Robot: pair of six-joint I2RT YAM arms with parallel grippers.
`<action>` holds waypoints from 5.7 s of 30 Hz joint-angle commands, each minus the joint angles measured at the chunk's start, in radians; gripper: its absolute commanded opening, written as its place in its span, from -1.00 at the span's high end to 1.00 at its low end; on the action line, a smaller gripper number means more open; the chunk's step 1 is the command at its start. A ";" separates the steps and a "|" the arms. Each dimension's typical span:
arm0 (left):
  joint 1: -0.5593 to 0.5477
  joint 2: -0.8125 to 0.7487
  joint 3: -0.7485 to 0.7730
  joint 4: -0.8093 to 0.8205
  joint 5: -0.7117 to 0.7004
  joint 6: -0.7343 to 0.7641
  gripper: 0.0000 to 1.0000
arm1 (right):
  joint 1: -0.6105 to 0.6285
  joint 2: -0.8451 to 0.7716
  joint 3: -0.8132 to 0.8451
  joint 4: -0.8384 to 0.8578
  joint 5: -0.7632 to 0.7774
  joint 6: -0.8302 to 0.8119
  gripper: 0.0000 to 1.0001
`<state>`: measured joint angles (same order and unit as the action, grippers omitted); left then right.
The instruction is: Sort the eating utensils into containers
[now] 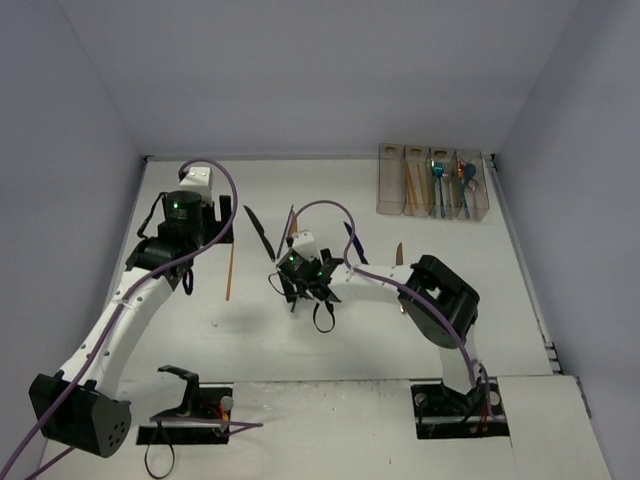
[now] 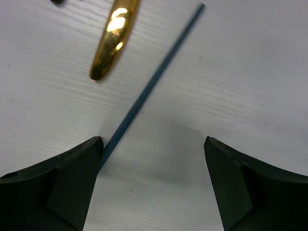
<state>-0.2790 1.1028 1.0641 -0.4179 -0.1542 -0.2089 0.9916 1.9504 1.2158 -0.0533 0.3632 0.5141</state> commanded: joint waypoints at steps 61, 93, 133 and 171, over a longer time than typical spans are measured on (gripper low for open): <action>0.008 0.078 0.031 0.025 0.029 -0.012 -0.56 | -0.919 0.251 0.679 -0.042 -0.308 -0.552 1.00; -0.069 0.318 -0.034 -0.035 0.006 -0.099 -0.53 | -0.793 -0.664 -0.034 -0.017 -0.396 -0.289 -0.33; 0.052 0.656 0.066 -0.026 0.165 -0.180 1.00 | -0.730 -0.873 -0.338 0.026 -0.663 -0.325 -0.48; -0.193 0.151 -0.039 0.528 0.470 -0.715 1.00 | -0.223 -0.459 -0.042 0.248 -0.598 -0.163 -0.29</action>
<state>-0.4596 1.3025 1.0039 0.0156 0.3278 -0.9044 0.7673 1.4775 1.1187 0.1208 -0.2837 0.3341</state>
